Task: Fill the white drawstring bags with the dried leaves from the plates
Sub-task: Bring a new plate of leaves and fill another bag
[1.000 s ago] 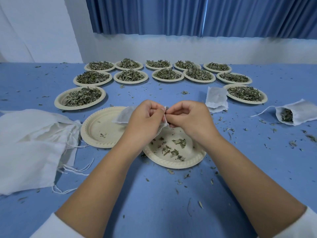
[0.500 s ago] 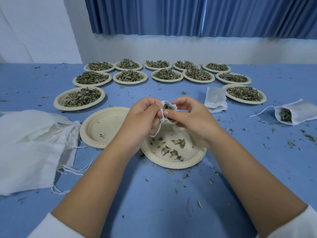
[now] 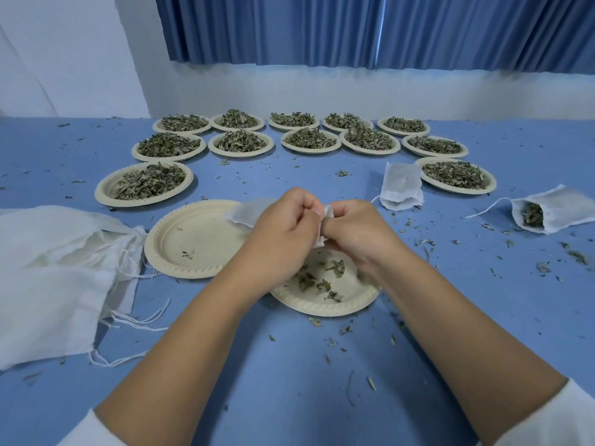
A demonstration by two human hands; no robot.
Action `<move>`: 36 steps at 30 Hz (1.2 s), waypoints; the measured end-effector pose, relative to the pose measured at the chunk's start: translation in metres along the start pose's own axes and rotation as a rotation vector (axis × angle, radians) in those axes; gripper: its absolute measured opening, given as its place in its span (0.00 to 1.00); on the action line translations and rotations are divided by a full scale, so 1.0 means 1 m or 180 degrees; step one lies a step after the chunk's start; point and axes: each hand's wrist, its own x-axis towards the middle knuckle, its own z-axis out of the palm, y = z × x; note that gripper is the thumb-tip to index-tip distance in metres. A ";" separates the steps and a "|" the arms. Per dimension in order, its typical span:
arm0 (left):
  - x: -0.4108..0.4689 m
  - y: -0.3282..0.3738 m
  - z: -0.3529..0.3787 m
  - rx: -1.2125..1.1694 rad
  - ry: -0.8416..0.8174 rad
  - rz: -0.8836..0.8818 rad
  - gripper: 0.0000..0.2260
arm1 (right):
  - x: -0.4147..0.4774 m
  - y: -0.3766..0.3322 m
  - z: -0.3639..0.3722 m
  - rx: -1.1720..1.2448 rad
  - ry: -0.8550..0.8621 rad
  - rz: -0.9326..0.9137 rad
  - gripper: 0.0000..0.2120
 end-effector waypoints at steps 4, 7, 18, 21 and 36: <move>-0.002 -0.002 0.005 0.0276 -0.0092 0.0086 0.08 | 0.002 0.001 0.006 -0.0785 0.0431 -0.0030 0.10; 0.000 -0.002 0.003 0.0075 0.0033 -0.0003 0.08 | 0.002 0.002 0.009 -0.0856 0.0601 -0.0198 0.09; 0.002 0.007 -0.006 -0.0722 0.0611 -0.0391 0.09 | 0.001 -0.011 -0.013 0.1075 -0.0780 0.0396 0.07; 0.001 0.010 -0.008 -0.0848 0.0515 -0.0456 0.09 | 0.000 -0.007 -0.013 0.0732 -0.0753 0.0282 0.08; 0.005 0.003 -0.008 -0.0520 0.0920 -0.0508 0.07 | -0.005 -0.006 0.004 -0.0010 -0.0047 -0.0369 0.07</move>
